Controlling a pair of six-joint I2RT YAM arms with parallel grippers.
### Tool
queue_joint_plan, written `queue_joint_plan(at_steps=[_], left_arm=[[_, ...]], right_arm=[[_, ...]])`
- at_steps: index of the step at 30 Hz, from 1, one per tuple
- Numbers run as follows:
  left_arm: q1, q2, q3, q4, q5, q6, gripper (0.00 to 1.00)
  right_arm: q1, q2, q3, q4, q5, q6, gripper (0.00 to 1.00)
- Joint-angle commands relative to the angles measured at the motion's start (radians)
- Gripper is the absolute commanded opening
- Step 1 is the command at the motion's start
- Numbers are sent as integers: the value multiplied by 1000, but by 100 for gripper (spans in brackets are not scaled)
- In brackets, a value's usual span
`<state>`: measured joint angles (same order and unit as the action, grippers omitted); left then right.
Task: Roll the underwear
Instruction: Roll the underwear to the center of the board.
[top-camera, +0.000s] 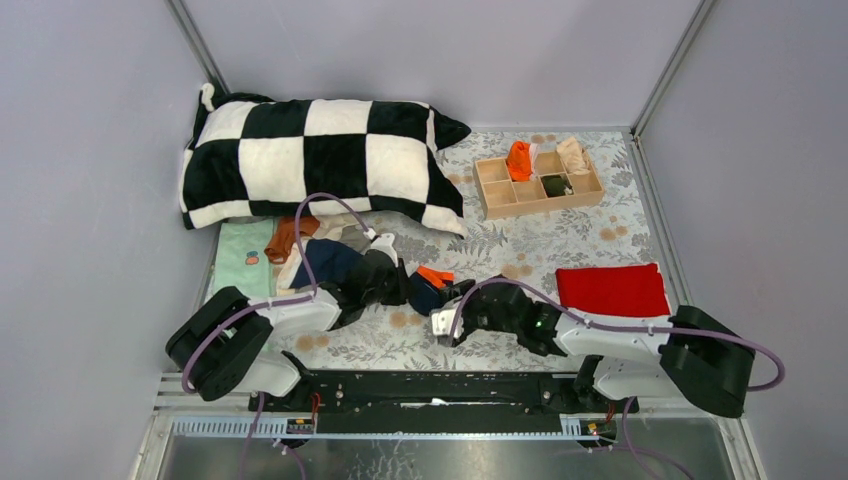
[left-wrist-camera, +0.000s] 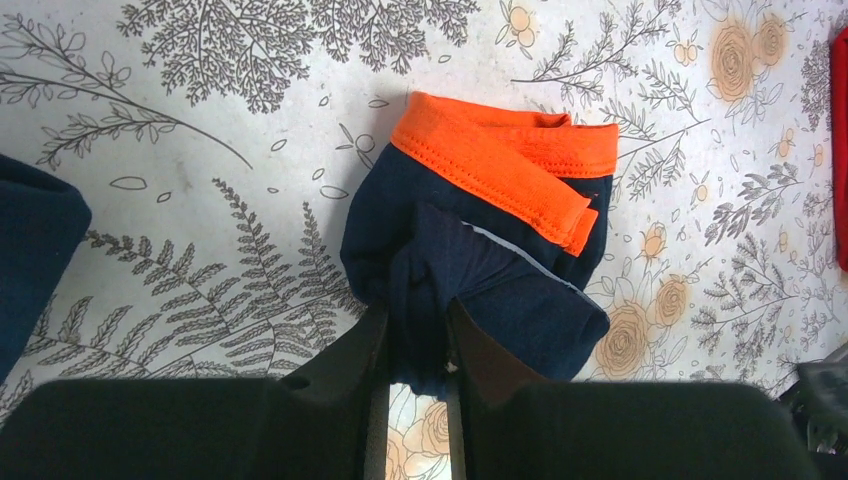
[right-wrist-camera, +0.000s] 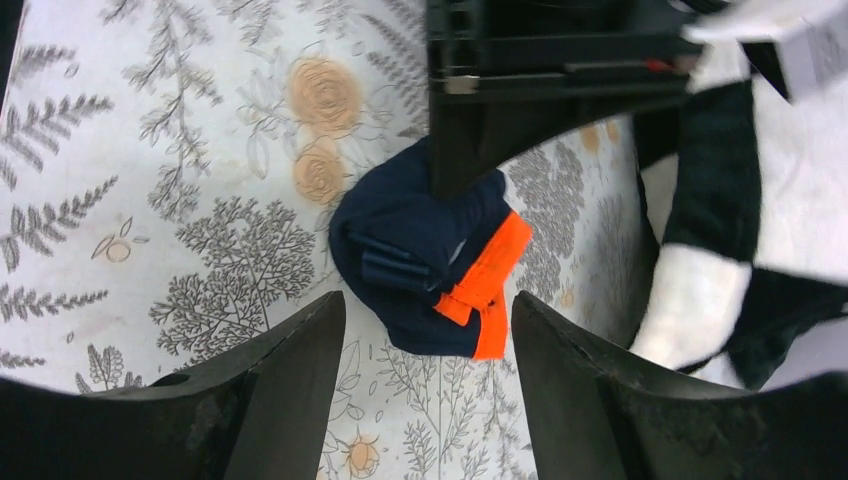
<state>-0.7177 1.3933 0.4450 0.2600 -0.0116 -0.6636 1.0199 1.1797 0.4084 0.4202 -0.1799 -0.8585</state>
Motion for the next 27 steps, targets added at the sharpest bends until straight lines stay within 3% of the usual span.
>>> queue_joint_plan(at_steps=[1,18,27], left_arm=[[7,-9,-16,-150,-18,19,19],[7,14,19,-169,7,32,19],[8,13,45,-195,38,39,19]], right_arm=[[46,65,59,0,-33,-322,70],[91,342,128,35,-8,-468,68],[89,426,117,47,90,-514,65]])
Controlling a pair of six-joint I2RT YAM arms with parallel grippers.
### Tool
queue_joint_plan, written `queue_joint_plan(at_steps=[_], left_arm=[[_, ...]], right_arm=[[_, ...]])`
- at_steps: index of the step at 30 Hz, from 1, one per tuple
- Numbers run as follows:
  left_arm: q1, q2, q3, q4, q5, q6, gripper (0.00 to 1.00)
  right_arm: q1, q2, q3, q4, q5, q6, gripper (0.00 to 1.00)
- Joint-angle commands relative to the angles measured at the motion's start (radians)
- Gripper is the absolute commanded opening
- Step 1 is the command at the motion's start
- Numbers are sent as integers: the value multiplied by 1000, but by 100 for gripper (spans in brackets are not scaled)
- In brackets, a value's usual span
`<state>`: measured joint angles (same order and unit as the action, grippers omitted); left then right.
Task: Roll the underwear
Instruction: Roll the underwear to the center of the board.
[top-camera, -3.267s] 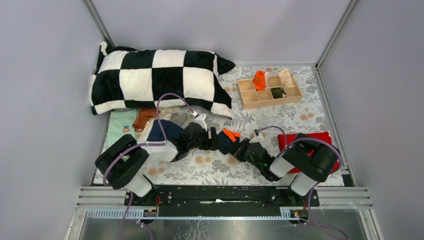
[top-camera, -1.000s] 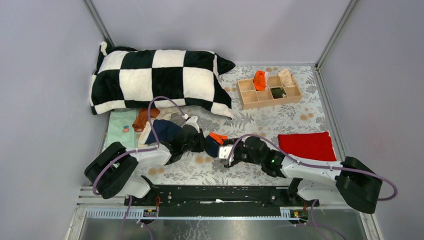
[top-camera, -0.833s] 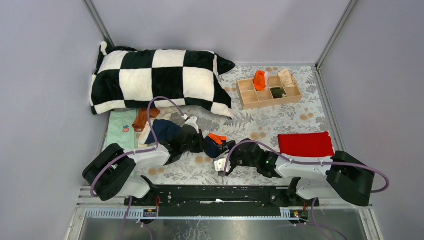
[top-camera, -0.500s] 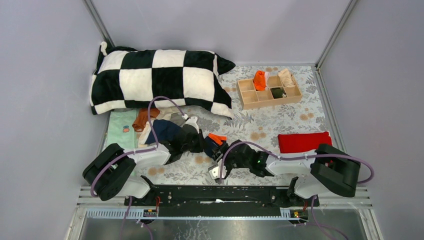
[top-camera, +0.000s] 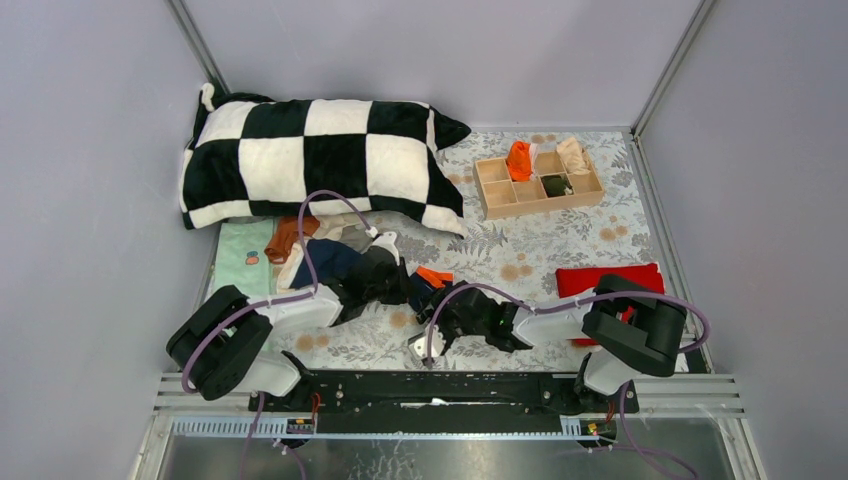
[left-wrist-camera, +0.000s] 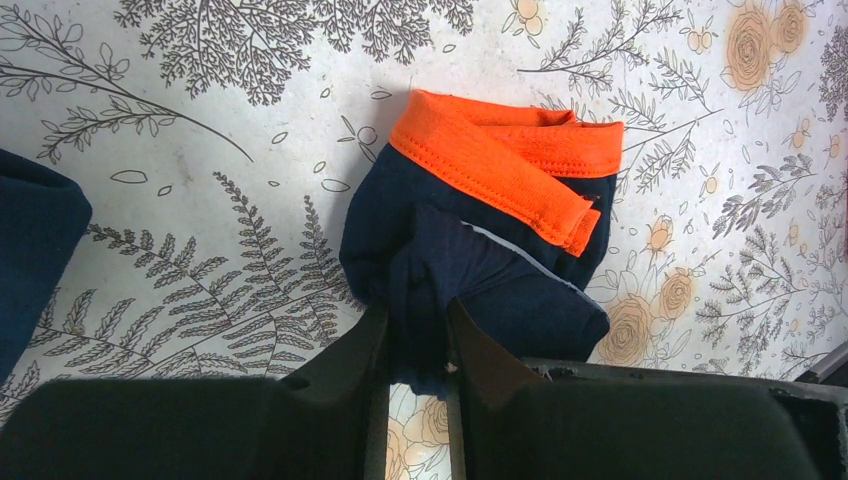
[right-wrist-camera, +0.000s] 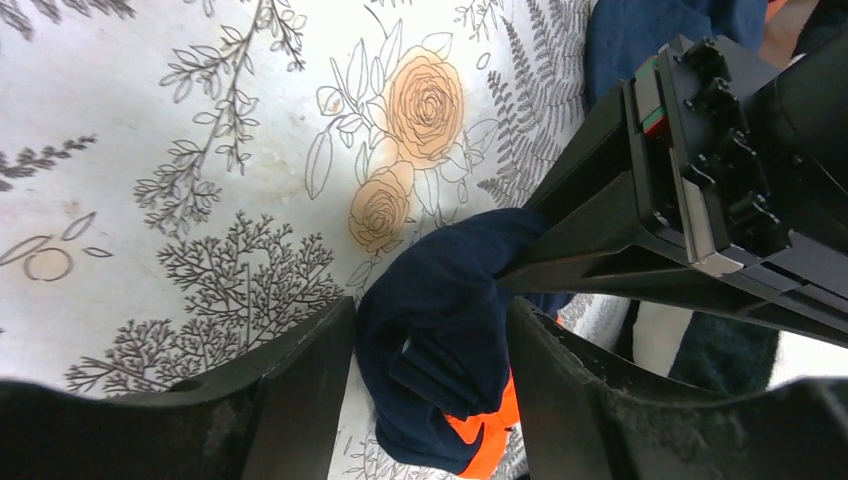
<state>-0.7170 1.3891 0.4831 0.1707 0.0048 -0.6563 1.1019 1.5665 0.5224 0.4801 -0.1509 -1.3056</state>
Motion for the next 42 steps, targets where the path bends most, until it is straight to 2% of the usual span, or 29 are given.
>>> queue_joint_plan(at_steps=[1,9,10,13,14,19,25,27,31,35,41,42], left_arm=[[7,17,8,-108,21,33,19],[6,6,12,-118,22,34,19],[6,3,12,-119,23,33,19],[7,-6,11,-119,27,30,23],[7,-13,10,-119,28,27,24],[7,-102,5,-123,13,-18,35],[9,-237,61,-207,-113,-74,65],[12,-268,85,-236,-153,-83,72],[15,-313,102,-264,-205,-89,77],[17,-319,93,-284,-220,-91,78],[18,-329,36,-261,-193,-104,78],[17,-334,27,-257,-190,-105,78]], right_arm=[[7,44,-1,-12,68,-67,64],[-5,81,-33,27,103,-44,61],[-6,87,-35,37,103,-33,56],[-7,106,-42,102,112,28,24],[-7,108,-51,136,116,61,18],[-7,106,-121,329,101,225,0],[-7,128,-167,497,75,426,0],[-7,141,-176,551,70,482,0],[-16,158,-200,676,64,645,0],[-27,188,-230,807,72,823,0],[-31,317,-320,1199,157,1170,0],[-31,334,-323,1224,189,1224,0]])
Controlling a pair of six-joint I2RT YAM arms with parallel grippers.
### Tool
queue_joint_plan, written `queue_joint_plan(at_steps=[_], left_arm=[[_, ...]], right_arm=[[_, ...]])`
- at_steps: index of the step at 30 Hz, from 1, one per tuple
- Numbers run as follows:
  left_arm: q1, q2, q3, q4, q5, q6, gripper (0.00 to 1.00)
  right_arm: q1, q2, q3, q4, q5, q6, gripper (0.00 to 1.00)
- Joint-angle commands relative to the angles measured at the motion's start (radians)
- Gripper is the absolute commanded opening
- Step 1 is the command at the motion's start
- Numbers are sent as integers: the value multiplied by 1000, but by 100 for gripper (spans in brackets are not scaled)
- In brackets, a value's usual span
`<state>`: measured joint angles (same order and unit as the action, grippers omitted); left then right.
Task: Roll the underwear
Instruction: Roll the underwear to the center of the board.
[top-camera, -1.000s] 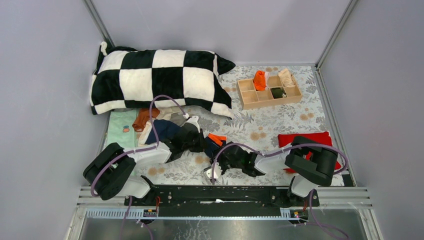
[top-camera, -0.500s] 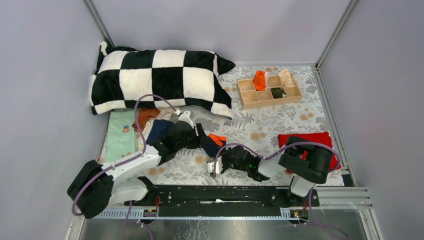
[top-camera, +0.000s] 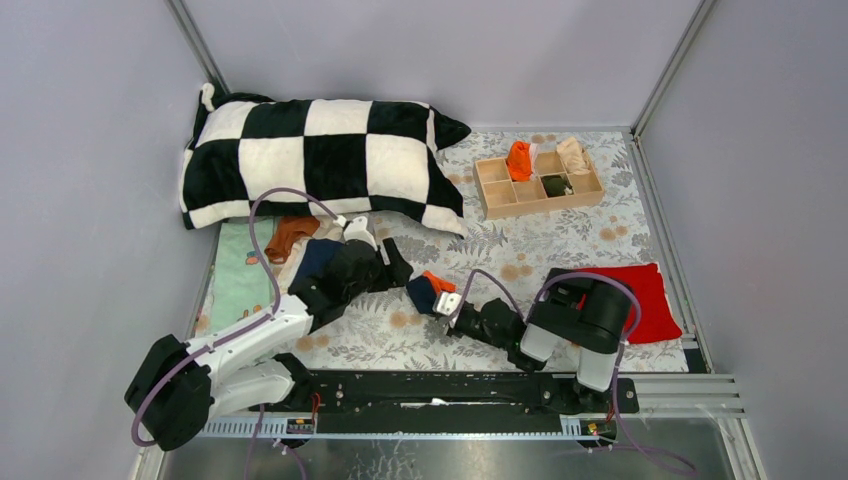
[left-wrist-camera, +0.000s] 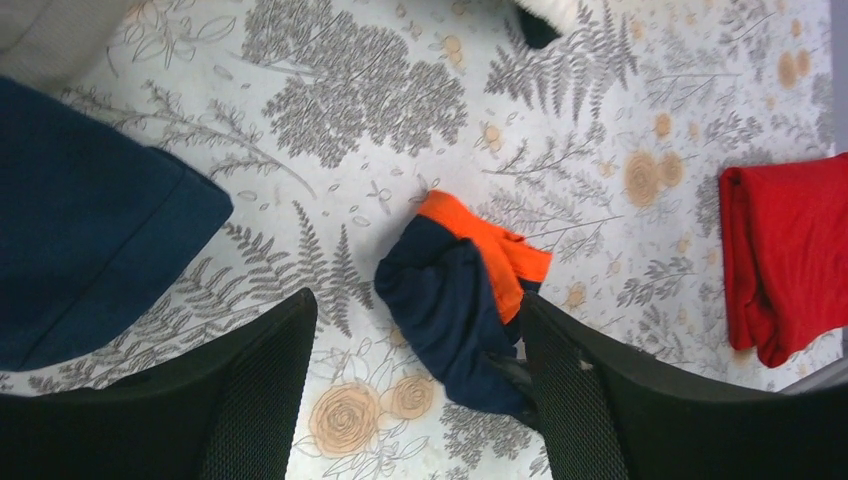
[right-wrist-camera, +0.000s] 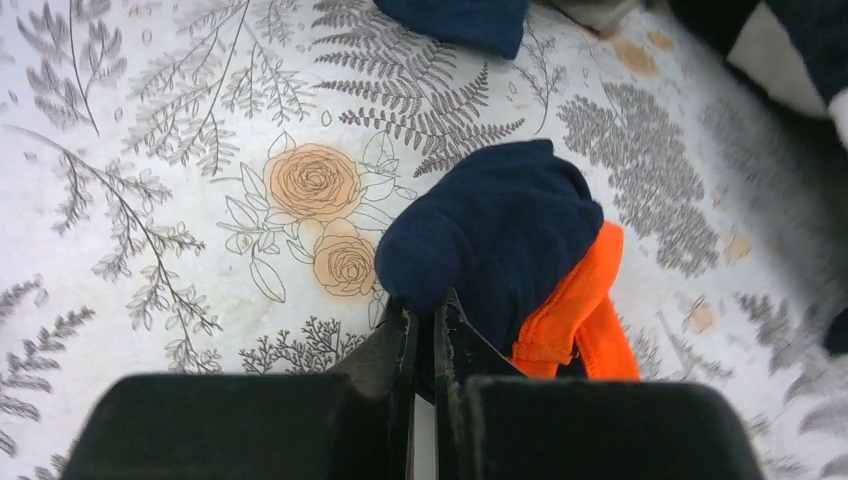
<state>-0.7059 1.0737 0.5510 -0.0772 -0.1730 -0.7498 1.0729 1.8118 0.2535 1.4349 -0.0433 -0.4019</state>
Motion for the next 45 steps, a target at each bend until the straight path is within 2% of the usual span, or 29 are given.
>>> queue_joint_plan(at_steps=[1,8,14,19,23,28,32,39,45], left_arm=[[6,-27,-49,-6,-9,-12,79],[6,-45,-77,27,42,-3,79],[6,-13,-100,122,112,-21,80],[5,33,-111,203,161,-38,82],[6,90,-122,302,215,-81,86],[3,186,-131,403,246,-121,89],[-4,248,-129,460,269,-138,90],[-28,318,-109,531,275,-168,95],[-49,381,-77,558,246,-207,96]], right_arm=[[-2,89,-51,256,104,374,0],[-4,90,-74,273,295,735,0],[-2,138,-82,274,371,1082,0],[-2,160,-111,271,481,1294,0],[-2,138,-121,203,515,1429,0],[-2,112,-135,151,548,1546,0],[-3,61,-131,37,566,1614,0],[-2,1,-117,-82,564,1635,0],[-2,25,-123,-61,547,1644,0]])
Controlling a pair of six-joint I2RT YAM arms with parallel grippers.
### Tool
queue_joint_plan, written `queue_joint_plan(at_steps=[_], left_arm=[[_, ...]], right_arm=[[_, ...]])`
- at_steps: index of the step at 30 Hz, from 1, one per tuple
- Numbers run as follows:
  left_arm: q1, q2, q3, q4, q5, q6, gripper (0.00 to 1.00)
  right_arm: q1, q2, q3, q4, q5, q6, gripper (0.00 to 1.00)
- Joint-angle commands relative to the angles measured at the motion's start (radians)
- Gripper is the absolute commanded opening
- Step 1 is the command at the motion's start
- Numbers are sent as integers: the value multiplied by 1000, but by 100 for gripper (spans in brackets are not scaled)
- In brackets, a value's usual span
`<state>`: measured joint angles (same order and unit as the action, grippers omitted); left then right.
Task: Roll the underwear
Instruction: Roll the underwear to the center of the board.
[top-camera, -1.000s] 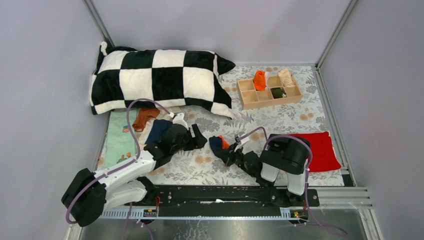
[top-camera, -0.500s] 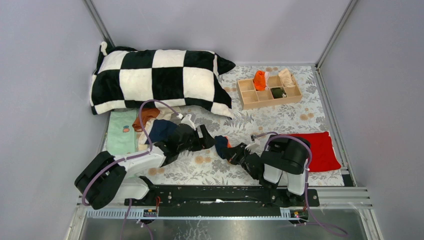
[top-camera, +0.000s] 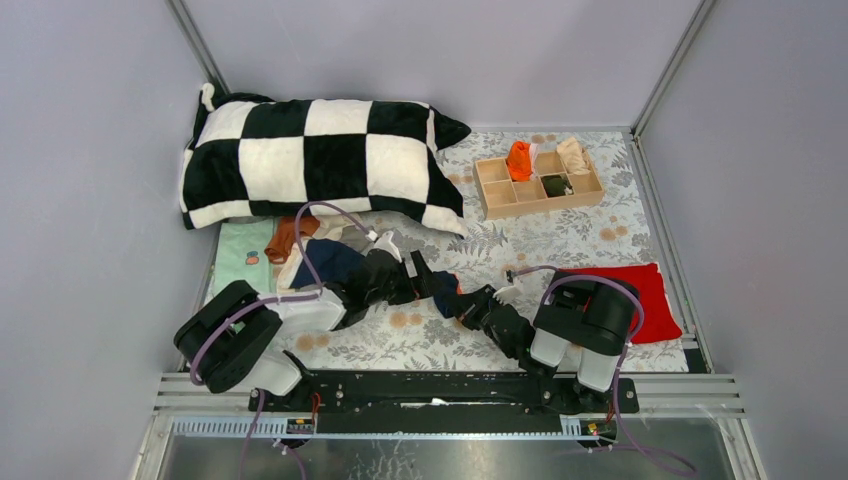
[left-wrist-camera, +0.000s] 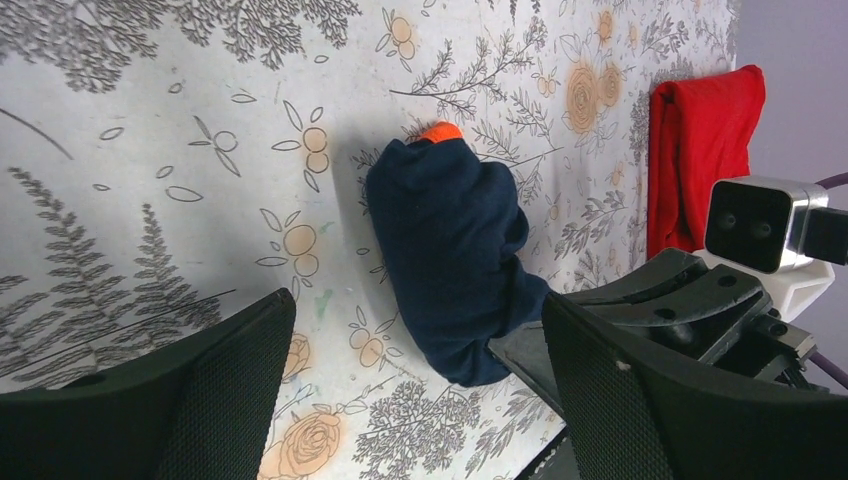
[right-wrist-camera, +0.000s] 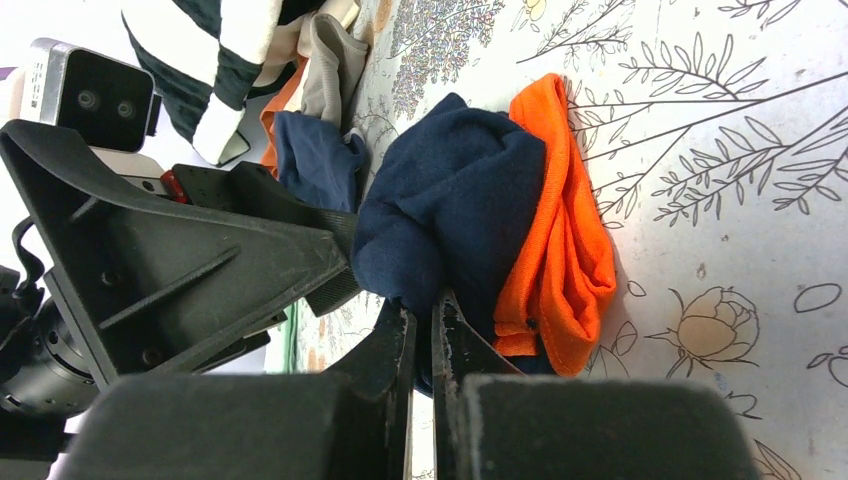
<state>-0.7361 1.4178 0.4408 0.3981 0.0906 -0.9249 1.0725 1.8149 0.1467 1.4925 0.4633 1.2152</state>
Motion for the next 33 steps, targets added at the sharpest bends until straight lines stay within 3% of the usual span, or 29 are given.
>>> queue_joint_plan(at_steps=[1,9,15,21,27,33], left_arm=[[-27,50,40,86,-22,-37,96],[-80,178,99,96,-64,-70,87],[-82,236,127,81,-87,-83,73],[-82,267,132,71,-115,-85,48],[-85,278,153,34,-143,-52,18],[-85,279,182,-62,-193,12,5]], right_arm=[[-2,27,-17,-111,38,27,0],[-2,57,-24,-73,30,31,3],[-3,54,-31,-72,28,17,4],[-2,47,-26,-76,18,-8,7],[-2,-5,-31,-97,22,-69,33],[-1,-208,-44,-238,28,-203,53]])
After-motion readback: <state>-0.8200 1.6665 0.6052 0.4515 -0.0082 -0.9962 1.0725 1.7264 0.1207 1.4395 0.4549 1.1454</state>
